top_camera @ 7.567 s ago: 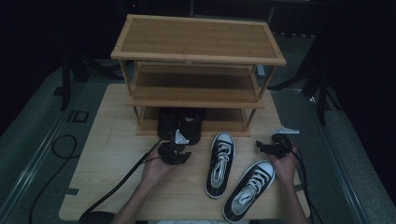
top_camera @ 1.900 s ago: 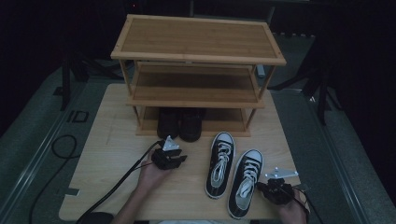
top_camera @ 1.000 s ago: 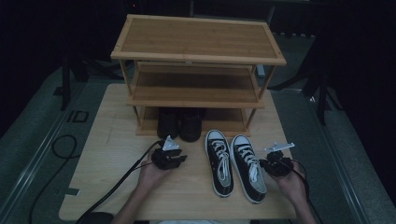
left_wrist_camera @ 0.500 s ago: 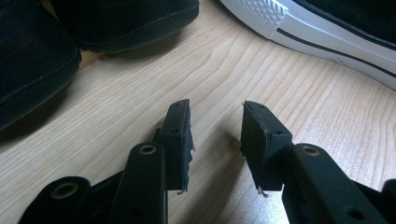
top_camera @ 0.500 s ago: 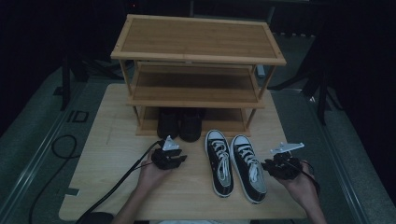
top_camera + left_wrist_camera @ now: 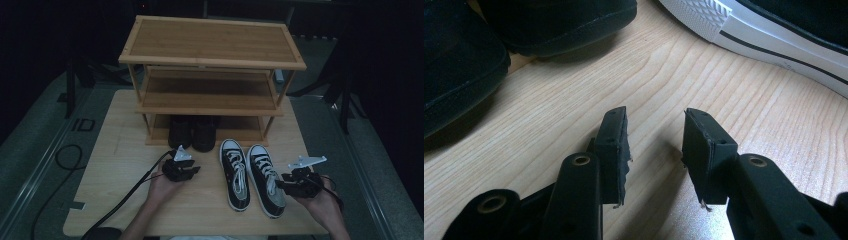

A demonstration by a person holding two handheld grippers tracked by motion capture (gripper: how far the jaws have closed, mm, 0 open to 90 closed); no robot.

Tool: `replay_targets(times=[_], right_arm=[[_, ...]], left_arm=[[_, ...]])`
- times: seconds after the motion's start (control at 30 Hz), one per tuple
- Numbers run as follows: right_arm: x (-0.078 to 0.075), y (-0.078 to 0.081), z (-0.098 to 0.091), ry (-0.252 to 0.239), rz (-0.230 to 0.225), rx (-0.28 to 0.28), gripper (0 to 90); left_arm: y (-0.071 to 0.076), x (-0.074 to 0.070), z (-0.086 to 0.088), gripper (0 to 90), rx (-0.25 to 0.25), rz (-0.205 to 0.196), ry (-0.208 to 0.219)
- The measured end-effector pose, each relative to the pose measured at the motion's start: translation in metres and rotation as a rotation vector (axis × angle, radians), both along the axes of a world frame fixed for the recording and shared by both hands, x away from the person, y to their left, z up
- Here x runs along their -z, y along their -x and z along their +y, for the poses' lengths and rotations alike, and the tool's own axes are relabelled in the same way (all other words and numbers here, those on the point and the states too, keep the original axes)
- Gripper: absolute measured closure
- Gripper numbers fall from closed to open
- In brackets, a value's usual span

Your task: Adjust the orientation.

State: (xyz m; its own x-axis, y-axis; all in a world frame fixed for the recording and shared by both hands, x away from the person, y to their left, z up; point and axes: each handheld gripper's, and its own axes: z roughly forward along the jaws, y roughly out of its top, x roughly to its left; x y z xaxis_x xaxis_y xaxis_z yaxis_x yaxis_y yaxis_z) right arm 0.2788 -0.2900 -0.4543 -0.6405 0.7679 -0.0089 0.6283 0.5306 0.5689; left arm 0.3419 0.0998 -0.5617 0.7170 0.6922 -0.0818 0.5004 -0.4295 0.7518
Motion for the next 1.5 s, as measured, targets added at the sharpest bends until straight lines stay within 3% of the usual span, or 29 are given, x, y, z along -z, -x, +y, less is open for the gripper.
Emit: replay_targets(times=[0.23,0.63,0.8,1.27,1.5], right_arm=[[0.010,-0.003,0.006,0.023,0.028,-0.015,59.7],[0.032,-0.018,0.012,0.107,0.081,0.035,66.5],[0.033,-0.021,0.011,0.121,0.084,0.044,71.8],[0.031,-0.024,0.000,0.091,0.094,0.046,76.0],[0.029,-0.027,-0.006,0.116,0.087,0.065,78.6]], left_arm=[[0.000,0.000,0.000,62.8,0.003,0.000,-0.003],[-0.001,0.000,0.000,62.8,0.003,0.002,0.000],[-0.001,0.000,0.000,62.8,0.003,0.002,0.000],[0.000,0.000,0.000,62.7,0.003,0.002,-0.002],[-0.001,0.000,0.000,62.8,0.003,0.003,0.000]])
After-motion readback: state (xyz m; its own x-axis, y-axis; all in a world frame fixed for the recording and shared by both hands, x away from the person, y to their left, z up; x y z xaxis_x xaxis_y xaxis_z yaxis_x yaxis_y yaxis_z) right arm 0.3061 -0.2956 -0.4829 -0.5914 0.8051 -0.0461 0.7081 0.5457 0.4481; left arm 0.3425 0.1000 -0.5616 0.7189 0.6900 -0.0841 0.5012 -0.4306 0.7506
